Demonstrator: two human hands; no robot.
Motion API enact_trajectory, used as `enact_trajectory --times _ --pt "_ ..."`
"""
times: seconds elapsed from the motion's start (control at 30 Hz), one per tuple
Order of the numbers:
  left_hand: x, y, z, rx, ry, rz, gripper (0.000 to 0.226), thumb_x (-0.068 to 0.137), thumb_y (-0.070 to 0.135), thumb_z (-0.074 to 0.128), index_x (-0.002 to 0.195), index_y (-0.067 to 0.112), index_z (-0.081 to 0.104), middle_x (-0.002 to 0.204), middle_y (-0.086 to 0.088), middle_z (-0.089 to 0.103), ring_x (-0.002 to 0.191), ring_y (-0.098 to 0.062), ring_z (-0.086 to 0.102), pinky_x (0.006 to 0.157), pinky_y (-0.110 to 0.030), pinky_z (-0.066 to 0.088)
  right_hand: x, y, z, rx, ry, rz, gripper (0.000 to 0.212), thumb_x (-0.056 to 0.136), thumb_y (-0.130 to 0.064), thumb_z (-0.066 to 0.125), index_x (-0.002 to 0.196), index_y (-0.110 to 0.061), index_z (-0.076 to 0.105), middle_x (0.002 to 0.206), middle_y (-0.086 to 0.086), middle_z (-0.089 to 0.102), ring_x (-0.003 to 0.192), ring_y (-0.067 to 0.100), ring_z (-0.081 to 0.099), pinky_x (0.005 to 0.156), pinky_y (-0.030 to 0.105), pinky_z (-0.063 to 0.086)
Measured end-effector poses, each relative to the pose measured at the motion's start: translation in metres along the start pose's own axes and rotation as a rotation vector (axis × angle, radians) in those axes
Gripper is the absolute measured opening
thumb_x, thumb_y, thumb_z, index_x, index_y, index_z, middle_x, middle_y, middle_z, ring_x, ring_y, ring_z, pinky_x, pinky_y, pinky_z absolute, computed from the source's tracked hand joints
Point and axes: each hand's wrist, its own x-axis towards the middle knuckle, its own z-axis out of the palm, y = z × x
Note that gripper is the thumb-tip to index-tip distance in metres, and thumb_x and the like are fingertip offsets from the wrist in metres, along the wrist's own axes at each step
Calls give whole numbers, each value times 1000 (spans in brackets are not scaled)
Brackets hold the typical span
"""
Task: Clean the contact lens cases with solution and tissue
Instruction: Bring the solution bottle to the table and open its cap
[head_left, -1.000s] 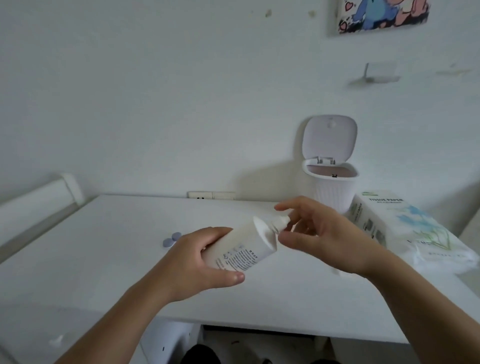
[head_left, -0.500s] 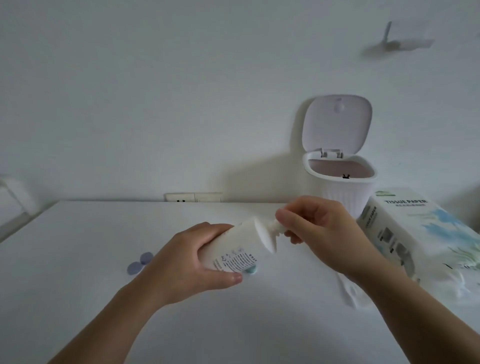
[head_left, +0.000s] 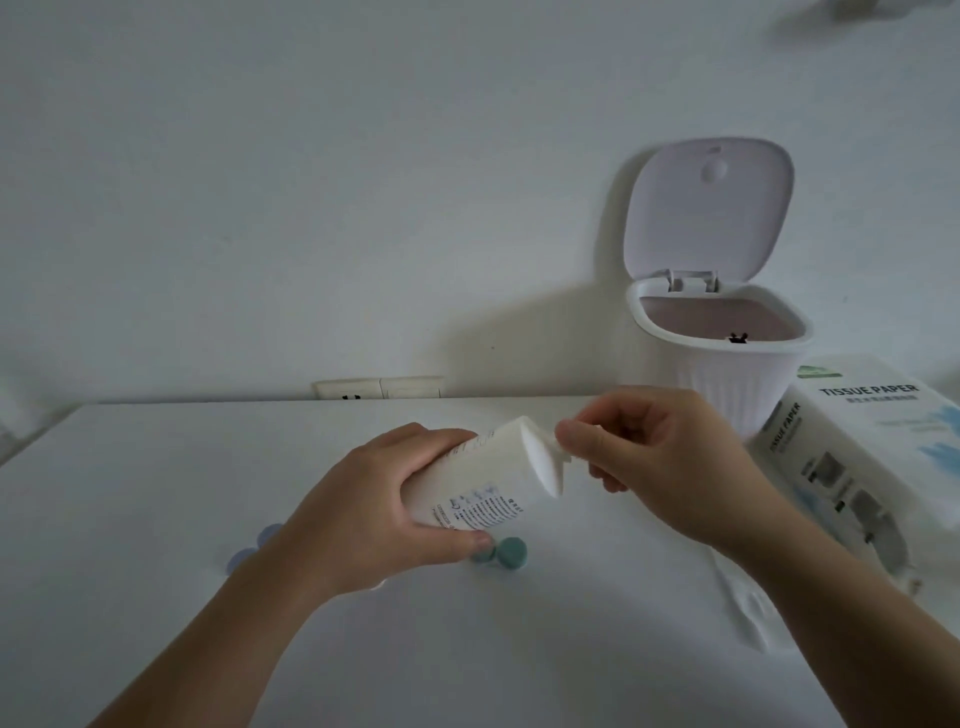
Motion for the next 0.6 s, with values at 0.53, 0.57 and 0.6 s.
enact_trajectory --times 0.53,0.57,0.6 --pt "-5 -16 15 -320 164 -127 67 64 44 92 123 50 60 99 14 71 53 -14 67 34 -18 42 -10 58 1 64 163 -85 31 67 -50 75 90 -30 73 83 1 72 71 16 66 69 29 57" --pt "-5 -16 15 -369 180 -161 64 66 40 92 122 50 61 99 13 72 48 -23 66 32 -24 44 -10 63 3 32 187 -65 29 68 -49 75 90 -31 73 83 1 72 71 17 66 70 30 56" --pt "-5 -15 15 -391 199 -184 61 68 40 91 120 51 61 100 14 72 49 -29 67 32 -30 47 -10 68 5 9 199 -52 24 70 -46 77 90 -31 73 82 1 71 71 16 66 69 29 55"
